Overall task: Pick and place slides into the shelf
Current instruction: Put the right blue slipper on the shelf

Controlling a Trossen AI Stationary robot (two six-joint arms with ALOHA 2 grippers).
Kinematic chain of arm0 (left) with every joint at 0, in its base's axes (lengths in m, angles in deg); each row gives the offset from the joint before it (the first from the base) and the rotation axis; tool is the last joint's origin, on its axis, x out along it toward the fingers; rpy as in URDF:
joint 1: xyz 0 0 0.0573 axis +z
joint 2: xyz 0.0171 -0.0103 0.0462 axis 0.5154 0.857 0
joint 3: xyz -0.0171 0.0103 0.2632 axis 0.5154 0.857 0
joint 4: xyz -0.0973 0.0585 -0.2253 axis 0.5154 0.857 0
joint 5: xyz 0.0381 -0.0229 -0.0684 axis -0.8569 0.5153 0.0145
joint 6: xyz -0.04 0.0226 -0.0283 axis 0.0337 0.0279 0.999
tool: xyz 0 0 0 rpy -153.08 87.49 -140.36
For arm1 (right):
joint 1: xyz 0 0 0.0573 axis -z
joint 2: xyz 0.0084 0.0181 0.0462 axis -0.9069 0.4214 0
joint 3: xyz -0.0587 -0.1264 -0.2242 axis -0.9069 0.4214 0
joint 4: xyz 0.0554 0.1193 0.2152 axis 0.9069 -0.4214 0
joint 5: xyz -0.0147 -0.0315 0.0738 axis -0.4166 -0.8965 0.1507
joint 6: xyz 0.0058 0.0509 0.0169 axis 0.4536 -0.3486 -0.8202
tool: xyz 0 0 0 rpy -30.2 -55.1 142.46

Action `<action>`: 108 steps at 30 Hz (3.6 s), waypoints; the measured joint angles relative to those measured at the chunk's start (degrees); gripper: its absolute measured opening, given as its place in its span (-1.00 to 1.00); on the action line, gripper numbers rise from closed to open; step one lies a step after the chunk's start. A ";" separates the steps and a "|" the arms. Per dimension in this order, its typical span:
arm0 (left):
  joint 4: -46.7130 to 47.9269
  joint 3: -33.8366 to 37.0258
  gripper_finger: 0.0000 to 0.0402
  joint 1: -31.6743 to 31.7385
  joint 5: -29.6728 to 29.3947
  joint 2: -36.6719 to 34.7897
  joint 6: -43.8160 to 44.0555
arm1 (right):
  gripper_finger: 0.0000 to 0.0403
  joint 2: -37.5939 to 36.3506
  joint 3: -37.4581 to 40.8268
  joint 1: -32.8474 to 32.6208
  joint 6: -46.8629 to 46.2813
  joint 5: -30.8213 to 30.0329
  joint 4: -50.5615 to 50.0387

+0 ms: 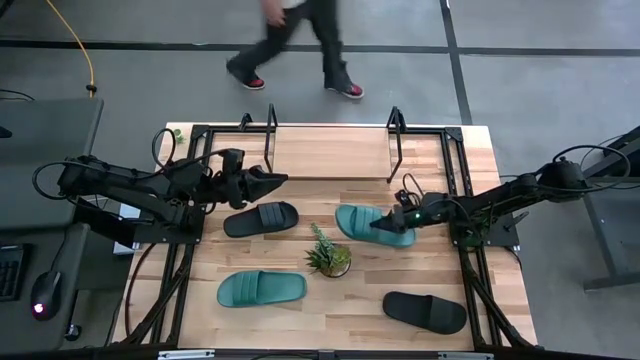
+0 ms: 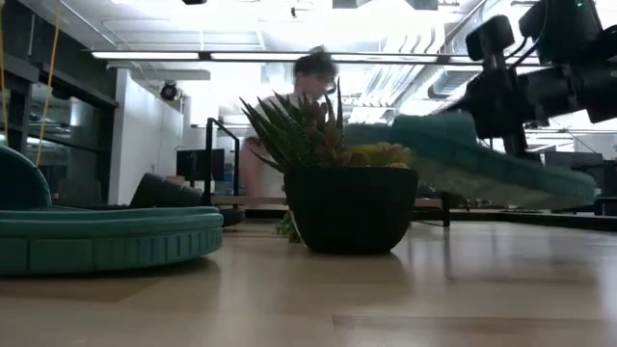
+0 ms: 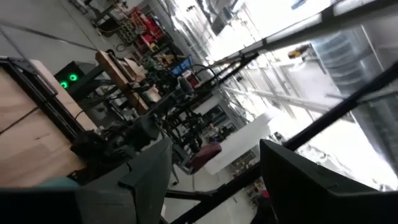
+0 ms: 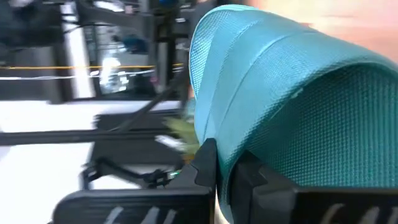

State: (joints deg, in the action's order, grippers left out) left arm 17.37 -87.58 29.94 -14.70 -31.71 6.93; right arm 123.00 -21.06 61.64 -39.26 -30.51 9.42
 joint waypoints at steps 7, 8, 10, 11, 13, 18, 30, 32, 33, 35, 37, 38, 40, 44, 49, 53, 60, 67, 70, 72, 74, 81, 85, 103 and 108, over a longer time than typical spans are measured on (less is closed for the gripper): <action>3.27 0.00 0.12 0.00 9.00 -0.04 -1.65 | -1.00 -0.02 -3.59 2.23 0.20 4.94 4.41; 4.76 0.00 0.12 0.00 9.88 -0.03 -0.39 | -1.00 -0.04 -4.84 2.81 0.61 6.57 3.72; 7.07 0.00 0.12 0.00 11.52 -0.02 2.27 | -1.00 -0.04 -7.81 3.99 2.88 9.84 1.62; 7.78 0.00 0.12 0.00 12.54 -0.02 3.39 | -1.00 -0.04 -9.58 4.57 4.21 11.35 0.03; 9.03 0.00 0.12 0.00 14.38 -0.02 5.08 | -1.00 -0.04 -13.70 5.96 7.09 14.52 -4.01; 9.98 -0.44 0.12 0.00 15.95 -0.31 4.35 | -1.00 -0.04 -25.06 9.49 15.14 24.11 -22.67; 39.65 -17.86 0.12 6.94 23.90 -0.31 -5.32 | -1.00 0.01 -52.67 18.22 33.88 38.06 -59.69; 43.50 -21.17 0.12 8.85 24.58 -0.27 -7.23 | -1.00 0.15 -57.05 19.53 38.15 38.39 -66.75; 44.68 -22.69 0.12 9.76 24.63 0.01 -8.18 | -1.00 0.38 -59.04 20.13 40.11 38.61 -69.67; 46.29 -25.62 0.12 11.09 24.76 0.75 -10.19 | -1.00 0.81 -62.72 21.22 43.41 38.87 -75.04; 46.53 -28.18 0.12 11.88 24.74 2.02 -12.82 | -1.00 1.68 -66.13 21.90 45.93 39.22 -79.65; 46.49 -29.49 0.12 12.13 24.76 2.69 -15.01 | -1.00 2.22 -67.67 22.08 47.06 39.28 -81.22; 46.39 -31.95 0.12 11.95 24.77 4.62 -21.70 | -1.00 3.59 -70.55 22.32 48.96 39.98 -84.16; 48.03 -37.04 0.12 11.85 26.43 9.53 -33.03 | -1.00 6.58 -75.22 22.34 50.44 41.34 -86.02; 54.94 -43.11 0.12 11.96 25.95 15.21 -44.00 | -1.00 10.25 -80.27 22.13 50.27 46.65 -86.05; 61.63 -48.23 0.12 11.95 22.35 18.41 -53.42 | -1.00 12.78 -83.77 21.72 49.13 50.60 -86.03; 62.16 -53.62 0.12 11.82 18.64 19.32 -68.13 | -1.00 16.05 -87.99 21.68 47.67 57.85 -85.58; 60.14 -55.74 0.12 11.82 21.15 19.28 -74.83 | -1.00 19.14 -91.14 21.81 46.27 63.74 -84.06; 59.70 -55.74 0.12 11.52 22.59 19.84 -74.88 | -1.00 20.51 -92.41 21.81 46.11 64.78 -84.05; 59.97 -55.71 0.12 10.16 22.72 20.21 -75.64 | -1.00 21.36 -93.06 21.81 45.09 65.95 -83.41; 59.28 -55.74 0.12 8.73 22.10 20.91 -77.83 | -1.00 22.05 -93.44 21.81 44.27 67.42 -81.68; 60.29 -55.64 0.12 2.80 13.50 22.55 -84.28 | -1.00 22.63 -93.55 22.75 38.02 70.71 -73.55; 58.74 -55.76 0.12 0.90 10.72 23.14 -85.63 | -1.00 22.64 -93.55 23.31 35.57 70.46 -72.22; 55.32 -59.08 0.12 0.92 11.16 25.97 -87.43 | -1.00 24.44 -93.53 23.30 35.07 70.58 -71.29; 54.66 -59.12 0.12 0.58 13.60 26.66 -85.77 | -1.00 24.41 -93.51 23.32 35.83 70.32 -70.97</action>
State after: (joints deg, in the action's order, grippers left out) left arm 72.03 -146.70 30.52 -1.10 -5.04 -78.84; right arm 147.42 -114.58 84.96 -3.43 39.81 -61.55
